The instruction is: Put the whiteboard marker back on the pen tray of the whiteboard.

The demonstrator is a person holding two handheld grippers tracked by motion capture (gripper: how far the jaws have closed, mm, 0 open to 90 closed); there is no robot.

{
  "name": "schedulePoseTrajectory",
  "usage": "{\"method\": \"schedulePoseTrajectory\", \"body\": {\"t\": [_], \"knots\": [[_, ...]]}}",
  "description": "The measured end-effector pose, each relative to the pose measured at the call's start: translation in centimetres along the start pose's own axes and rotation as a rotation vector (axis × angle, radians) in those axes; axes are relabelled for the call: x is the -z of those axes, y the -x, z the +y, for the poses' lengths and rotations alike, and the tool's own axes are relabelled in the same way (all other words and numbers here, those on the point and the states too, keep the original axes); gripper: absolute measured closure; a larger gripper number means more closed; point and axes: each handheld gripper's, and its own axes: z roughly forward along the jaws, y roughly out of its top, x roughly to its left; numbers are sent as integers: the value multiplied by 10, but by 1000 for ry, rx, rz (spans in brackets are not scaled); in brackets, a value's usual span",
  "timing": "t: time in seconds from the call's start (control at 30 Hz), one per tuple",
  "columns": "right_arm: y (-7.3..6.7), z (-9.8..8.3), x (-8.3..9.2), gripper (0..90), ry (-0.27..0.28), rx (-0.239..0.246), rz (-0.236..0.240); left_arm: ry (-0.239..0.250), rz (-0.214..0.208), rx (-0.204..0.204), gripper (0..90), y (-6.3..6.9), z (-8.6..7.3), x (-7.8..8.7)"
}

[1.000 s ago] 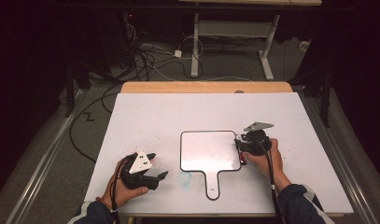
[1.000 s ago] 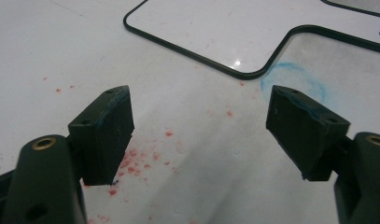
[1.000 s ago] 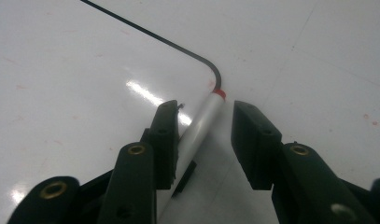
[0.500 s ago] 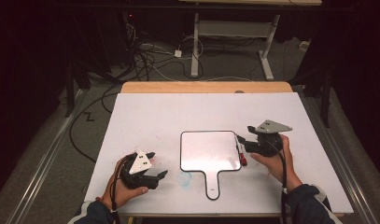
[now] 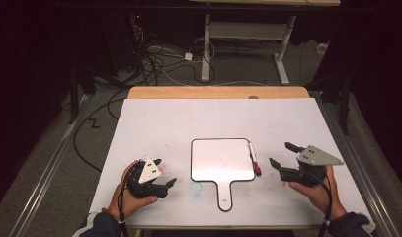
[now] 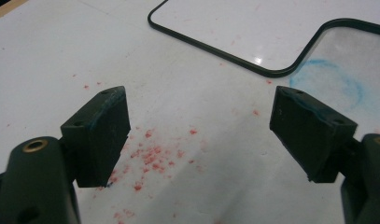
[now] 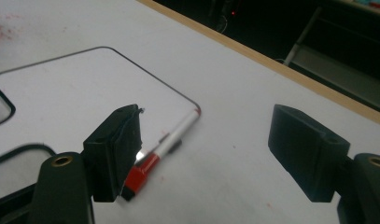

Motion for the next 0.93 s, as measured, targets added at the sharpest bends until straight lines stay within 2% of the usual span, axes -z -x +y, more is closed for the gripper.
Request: {"method": "schedulePoseTrajectory", "body": {"t": [0.03,0.1,0.23,0.43,0.5,0.77,0.93], "knots": [[0,-5,5,251,12,-5,-12,-6,2,-5,191,1,-1,0],[-1,-15,11,247,5,-42,0,-21,9,-20,191,3,-2,0],[-5,-27,15,246,-44,-32,-10,-22,6,-34,191,6,-2,0],[-10,-24,14,250,-40,-36,-24,-20,2,-41,191,6,-2,0],[-11,-24,14,251,-25,-35,-3,-20,-2,-39,191,5,-3,-1],[-13,-26,10,249,-46,-25,-9,-24,6,-43,190,5,-2,-1],[-11,-27,11,249,-27,-48,4,-30,3,-38,191,3,-2,-3]]}}
